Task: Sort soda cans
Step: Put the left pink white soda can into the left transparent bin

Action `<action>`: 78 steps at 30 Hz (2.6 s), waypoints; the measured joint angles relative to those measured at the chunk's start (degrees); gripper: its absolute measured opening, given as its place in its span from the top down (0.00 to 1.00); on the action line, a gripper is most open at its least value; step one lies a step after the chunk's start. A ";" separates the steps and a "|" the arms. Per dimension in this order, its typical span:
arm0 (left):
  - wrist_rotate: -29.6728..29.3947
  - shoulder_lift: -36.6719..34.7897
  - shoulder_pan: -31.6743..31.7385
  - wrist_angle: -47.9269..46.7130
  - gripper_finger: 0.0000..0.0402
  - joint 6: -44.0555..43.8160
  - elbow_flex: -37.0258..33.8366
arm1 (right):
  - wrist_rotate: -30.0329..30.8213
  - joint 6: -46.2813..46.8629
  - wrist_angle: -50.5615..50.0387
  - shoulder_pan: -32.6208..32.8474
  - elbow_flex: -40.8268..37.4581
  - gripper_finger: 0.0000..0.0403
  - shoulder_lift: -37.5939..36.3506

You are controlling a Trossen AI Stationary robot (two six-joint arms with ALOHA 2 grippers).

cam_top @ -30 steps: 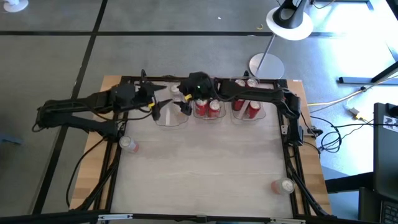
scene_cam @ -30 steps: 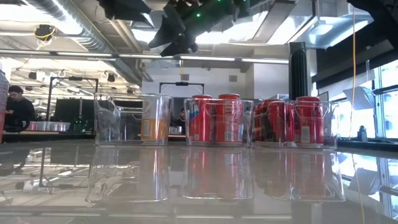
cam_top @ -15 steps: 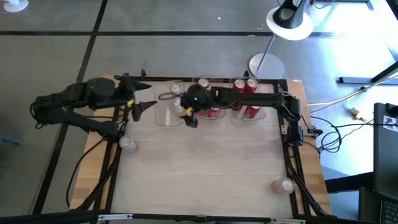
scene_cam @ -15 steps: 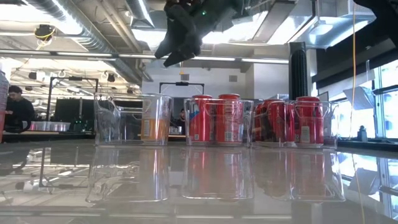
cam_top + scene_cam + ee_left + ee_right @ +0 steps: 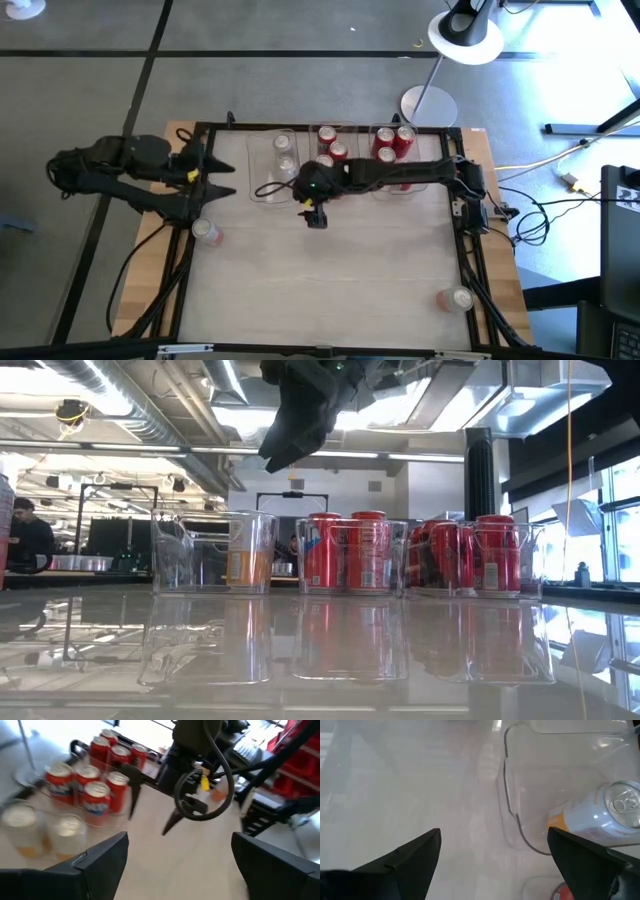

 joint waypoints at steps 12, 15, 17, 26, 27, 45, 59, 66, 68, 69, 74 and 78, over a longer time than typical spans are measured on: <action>0.06 11.19 -1.13 -16.79 0.15 -8.69 -2.22 | 0.22 -1.15 -1.12 -0.13 -0.24 0.09 0.00; 3.46 14.48 -1.16 -25.61 0.15 -12.42 -2.15 | 0.21 -1.36 -1.09 -0.13 -0.24 0.09 0.00; 6.43 16.32 -1.16 -29.16 0.15 -13.87 -2.15 | 0.22 -1.45 -1.01 -0.13 -0.24 0.09 0.00; 10.66 18.00 -5.38 -35.19 0.15 -17.10 -5.36 | 0.20 -2.60 -1.20 -0.13 -0.25 0.09 0.00; 10.81 17.67 -6.03 -35.26 0.15 -17.67 -5.92 | 0.16 -2.60 -0.82 -0.13 -0.59 0.09 0.00; 13.62 16.13 -15.05 -33.56 0.15 -13.77 -17.16 | 0.00 0.74 4.57 -0.13 -10.91 0.09 -0.02; 12.26 16.35 -16.04 -27.72 0.15 -15.03 -22.25 | 0.00 0.81 6.58 -0.13 -10.99 0.09 -0.02; 12.48 16.92 -16.15 -27.92 0.16 -15.12 -22.19 | -0.02 0.79 6.12 -0.13 -10.99 0.09 -0.02; 12.50 17.11 -16.15 -27.96 0.16 -15.25 -22.19 | 0.00 0.79 6.16 -0.13 -10.99 0.09 -0.02; 12.46 17.18 -16.15 -27.97 0.16 -15.19 -22.19 | 0.00 0.79 6.16 -0.13 -10.99 0.09 -0.02; 12.44 17.16 -16.15 -27.89 0.16 -15.27 -22.19 | -0.01 0.50 6.03 -0.13 -10.99 0.09 -0.02; 11.88 17.50 -16.16 -27.85 0.18 -16.08 -22.21 | -0.02 0.44 5.28 -0.13 -10.99 0.09 -0.02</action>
